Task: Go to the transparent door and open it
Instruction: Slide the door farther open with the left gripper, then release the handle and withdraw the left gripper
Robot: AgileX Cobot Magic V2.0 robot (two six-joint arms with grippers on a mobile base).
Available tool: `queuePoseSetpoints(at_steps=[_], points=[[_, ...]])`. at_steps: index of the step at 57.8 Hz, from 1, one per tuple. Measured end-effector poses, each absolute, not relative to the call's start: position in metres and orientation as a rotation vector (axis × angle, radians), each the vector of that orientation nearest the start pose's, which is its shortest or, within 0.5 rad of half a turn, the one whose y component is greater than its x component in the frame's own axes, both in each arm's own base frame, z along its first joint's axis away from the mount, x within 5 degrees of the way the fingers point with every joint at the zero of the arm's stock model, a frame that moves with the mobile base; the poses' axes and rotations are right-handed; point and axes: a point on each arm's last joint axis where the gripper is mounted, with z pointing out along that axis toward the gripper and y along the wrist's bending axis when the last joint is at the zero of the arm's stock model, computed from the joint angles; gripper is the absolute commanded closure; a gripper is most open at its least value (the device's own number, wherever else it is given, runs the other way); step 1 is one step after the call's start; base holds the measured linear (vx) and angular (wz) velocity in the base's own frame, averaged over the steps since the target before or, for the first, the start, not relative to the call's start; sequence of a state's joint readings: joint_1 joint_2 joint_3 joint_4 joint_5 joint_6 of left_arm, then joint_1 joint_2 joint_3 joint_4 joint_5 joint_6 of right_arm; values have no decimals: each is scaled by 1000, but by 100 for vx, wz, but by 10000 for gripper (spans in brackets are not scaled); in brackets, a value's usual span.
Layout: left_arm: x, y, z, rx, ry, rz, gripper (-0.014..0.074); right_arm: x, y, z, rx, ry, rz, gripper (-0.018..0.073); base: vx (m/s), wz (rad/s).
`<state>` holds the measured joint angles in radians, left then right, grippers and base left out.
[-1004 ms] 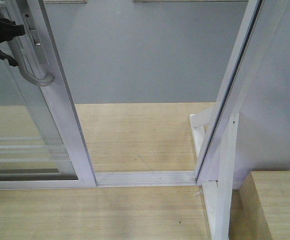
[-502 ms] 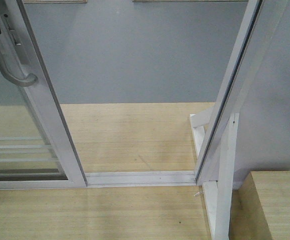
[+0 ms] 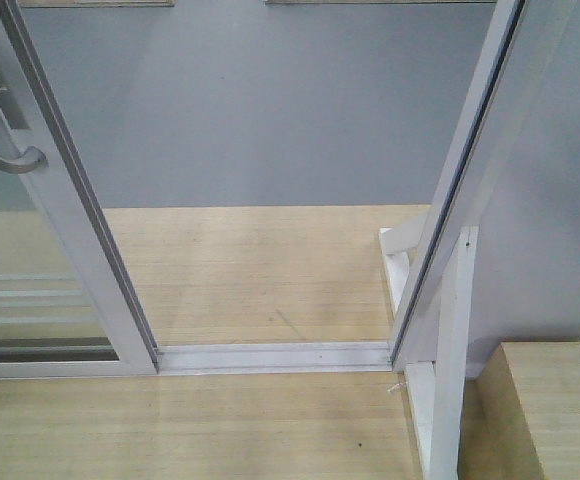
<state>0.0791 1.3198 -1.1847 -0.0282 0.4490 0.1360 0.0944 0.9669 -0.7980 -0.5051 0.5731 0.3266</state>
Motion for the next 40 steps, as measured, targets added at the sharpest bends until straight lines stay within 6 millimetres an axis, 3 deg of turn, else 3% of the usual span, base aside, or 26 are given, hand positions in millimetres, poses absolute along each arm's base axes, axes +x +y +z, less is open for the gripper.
queuePoseSetpoints(at_steps=[9, 15, 26, 40], points=[[273, 17, 341, 19, 2119, 57, 147, 197, -5, 329, -66, 2157, -295, 117, 0, 0], [256, 15, 327, -13, 2059, 34, 153, 197, -5, 329, -66, 2157, -295, 117, 0, 0], [229, 13, 328, -31, 1913, 41, 153, 197, -5, 329, -66, 2157, -295, 117, 0, 0], [195, 11, 329, -26, 1895, 36, 153, 197, -5, 329, -66, 2157, -295, 117, 0, 0]])
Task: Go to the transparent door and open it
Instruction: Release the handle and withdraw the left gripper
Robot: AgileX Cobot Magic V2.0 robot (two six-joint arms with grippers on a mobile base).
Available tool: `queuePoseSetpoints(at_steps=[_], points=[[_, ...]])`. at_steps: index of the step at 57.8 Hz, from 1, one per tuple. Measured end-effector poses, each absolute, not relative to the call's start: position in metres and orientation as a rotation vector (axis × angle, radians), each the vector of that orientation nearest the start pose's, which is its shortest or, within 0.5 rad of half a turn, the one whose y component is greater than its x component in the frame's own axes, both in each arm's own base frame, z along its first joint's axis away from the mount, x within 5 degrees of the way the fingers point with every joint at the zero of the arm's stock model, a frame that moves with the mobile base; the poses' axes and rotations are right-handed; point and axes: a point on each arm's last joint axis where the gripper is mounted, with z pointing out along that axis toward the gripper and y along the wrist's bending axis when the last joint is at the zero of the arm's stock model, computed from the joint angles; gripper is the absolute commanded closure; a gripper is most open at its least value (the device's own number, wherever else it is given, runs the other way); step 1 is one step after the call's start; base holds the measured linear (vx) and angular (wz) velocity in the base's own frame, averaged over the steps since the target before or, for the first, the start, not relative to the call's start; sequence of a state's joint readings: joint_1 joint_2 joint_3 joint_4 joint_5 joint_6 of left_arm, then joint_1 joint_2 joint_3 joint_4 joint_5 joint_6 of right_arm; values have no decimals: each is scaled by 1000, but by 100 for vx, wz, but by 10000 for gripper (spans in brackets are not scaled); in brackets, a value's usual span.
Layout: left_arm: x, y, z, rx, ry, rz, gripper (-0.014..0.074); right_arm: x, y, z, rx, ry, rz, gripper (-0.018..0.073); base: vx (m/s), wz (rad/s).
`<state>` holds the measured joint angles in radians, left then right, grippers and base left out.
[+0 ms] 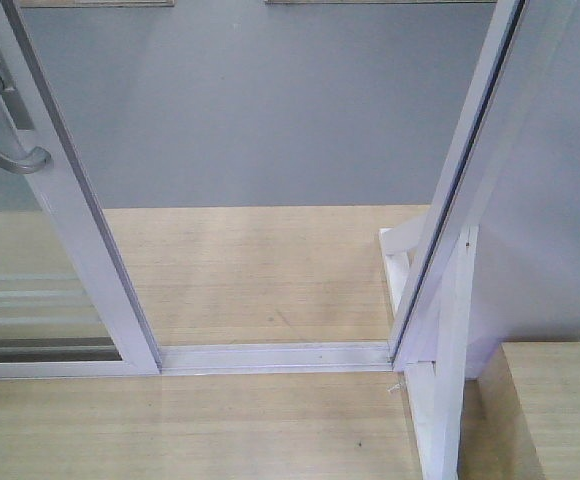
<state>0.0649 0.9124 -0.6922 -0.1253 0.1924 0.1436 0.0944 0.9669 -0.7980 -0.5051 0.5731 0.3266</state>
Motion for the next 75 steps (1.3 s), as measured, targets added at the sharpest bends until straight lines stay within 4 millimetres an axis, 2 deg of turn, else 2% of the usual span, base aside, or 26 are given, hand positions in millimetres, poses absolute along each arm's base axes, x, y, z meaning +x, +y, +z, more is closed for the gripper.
queuePoseSetpoints(at_steps=[7, 21, 31, 53, 64, 75], points=[[186, 9, 328, -19, 1943, 26, 153, 197, -5, 329, -66, 2157, -295, 117, 0, 0], [182, 8, 320, -11, 2034, 12, 157, 197, -5, 329, -66, 2157, -295, 117, 0, 0], [174, 6, 311, -7, 2015, 12, 251, 197, -5, 329, -66, 2157, -295, 117, 0, 0], [109, 6, 265, -93, 1688, -4, 598, 197, -5, 329, -66, 2157, -295, 117, 0, 0], [83, 4, 236, -162, 1628, -73, 600, 197, -5, 329, -66, 2157, -295, 117, 0, 0], [66, 3, 211, -55, 1564, 26, 598, 197, -5, 329, -66, 2157, -295, 117, 0, 0]])
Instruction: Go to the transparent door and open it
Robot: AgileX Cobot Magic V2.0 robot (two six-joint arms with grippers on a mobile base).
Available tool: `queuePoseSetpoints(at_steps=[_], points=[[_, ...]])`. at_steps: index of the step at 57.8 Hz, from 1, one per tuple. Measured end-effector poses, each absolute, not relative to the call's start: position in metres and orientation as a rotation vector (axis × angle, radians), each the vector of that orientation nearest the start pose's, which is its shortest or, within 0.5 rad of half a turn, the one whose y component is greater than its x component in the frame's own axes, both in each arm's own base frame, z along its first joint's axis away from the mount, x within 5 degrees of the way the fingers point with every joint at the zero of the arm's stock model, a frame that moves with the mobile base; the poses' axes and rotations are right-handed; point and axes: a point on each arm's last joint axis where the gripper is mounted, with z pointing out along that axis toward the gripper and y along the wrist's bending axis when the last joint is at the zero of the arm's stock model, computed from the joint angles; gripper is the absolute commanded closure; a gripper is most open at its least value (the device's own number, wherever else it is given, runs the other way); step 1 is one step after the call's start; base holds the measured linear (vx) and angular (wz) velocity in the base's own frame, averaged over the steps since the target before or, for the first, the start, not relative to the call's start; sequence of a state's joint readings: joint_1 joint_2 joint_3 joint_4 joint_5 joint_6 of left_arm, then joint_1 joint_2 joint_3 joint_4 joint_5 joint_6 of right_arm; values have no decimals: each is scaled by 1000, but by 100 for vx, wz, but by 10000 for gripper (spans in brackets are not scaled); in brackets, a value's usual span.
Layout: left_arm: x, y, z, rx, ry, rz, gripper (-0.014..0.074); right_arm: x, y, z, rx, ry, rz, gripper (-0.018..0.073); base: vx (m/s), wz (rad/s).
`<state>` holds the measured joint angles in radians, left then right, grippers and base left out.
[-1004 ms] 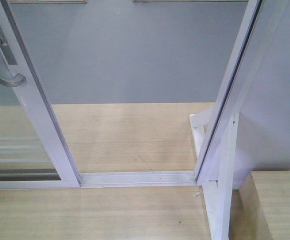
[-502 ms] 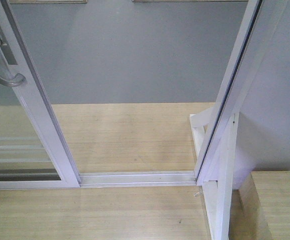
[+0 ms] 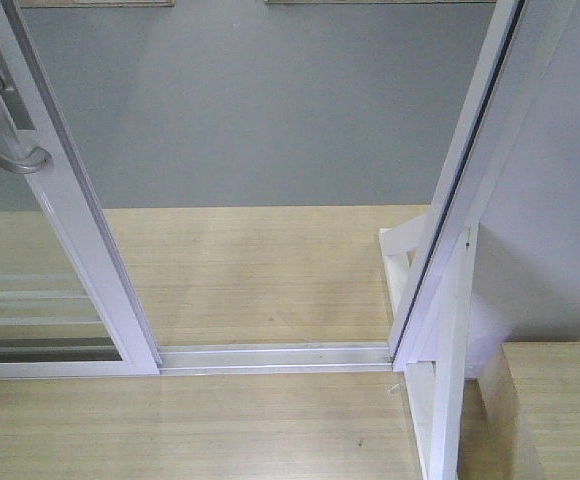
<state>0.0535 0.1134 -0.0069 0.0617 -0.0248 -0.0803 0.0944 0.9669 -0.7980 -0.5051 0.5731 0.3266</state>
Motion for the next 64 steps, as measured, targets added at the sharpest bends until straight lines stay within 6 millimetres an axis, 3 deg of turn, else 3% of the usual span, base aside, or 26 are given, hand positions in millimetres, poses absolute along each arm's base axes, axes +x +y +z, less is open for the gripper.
queuePoseSetpoints(at_steps=[9, 64], points=[[57, 3, 206, -39, 1490, 44, 596, 197, -5, 329, -66, 2157, -295, 117, 0, 0], [57, 3, 202, -57, 1516, 25, 596, 192, -6, 326, -66, 2158, -296, 132, 0, 0]])
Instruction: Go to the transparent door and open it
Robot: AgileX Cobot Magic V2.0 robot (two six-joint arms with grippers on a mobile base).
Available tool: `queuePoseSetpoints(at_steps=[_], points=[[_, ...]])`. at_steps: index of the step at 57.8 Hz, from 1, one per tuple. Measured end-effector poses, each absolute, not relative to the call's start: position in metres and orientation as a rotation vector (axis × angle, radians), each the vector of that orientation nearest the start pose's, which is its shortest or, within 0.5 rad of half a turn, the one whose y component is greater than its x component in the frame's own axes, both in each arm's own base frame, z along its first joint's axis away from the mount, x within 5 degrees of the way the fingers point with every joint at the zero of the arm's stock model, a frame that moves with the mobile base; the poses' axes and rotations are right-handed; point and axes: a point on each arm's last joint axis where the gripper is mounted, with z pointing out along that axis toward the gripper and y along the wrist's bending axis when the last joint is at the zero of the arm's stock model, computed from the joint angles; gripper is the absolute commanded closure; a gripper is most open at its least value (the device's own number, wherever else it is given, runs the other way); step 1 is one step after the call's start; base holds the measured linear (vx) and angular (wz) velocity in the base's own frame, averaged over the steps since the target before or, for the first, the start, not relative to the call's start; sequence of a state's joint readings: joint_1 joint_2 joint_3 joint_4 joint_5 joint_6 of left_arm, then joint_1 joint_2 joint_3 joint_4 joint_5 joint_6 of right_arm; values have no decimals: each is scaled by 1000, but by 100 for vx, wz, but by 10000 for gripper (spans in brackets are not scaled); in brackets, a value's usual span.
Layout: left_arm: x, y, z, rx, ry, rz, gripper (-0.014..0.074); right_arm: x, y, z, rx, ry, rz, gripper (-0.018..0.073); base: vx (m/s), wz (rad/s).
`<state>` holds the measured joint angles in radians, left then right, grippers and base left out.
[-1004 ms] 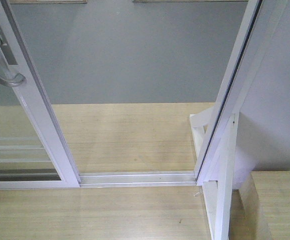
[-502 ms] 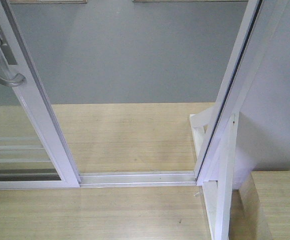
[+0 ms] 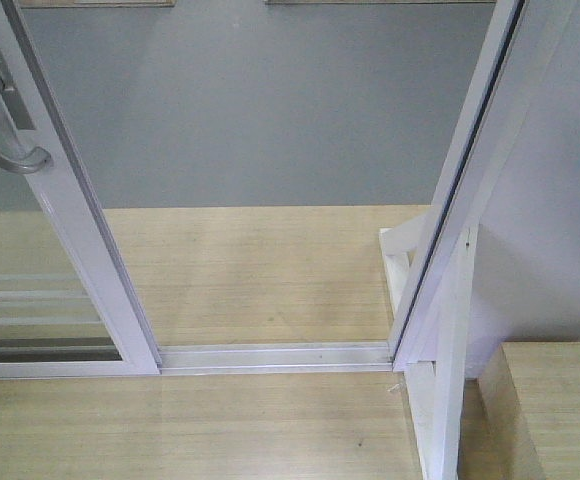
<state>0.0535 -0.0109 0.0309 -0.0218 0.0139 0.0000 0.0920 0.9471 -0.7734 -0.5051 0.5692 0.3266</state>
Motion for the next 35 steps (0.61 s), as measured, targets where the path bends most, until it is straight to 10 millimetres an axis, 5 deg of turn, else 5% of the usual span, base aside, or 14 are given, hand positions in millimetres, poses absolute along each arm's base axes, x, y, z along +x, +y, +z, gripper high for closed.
queuePoseSetpoints(at_steps=[9, 26, 35], points=[[57, 3, 202, -57, 1516, 25, 596, 168, -11, 311, 15, 2141, -231, 228, 0, 0], [57, 3, 202, -57, 1516, 25, 596, 106, -17, 261, 250, 1917, -63, 575, 0, 0], [57, 3, 202, -57, 1516, 25, 596, 85, -13, 229, 242, 1825, -22, 571, 0, 0]])
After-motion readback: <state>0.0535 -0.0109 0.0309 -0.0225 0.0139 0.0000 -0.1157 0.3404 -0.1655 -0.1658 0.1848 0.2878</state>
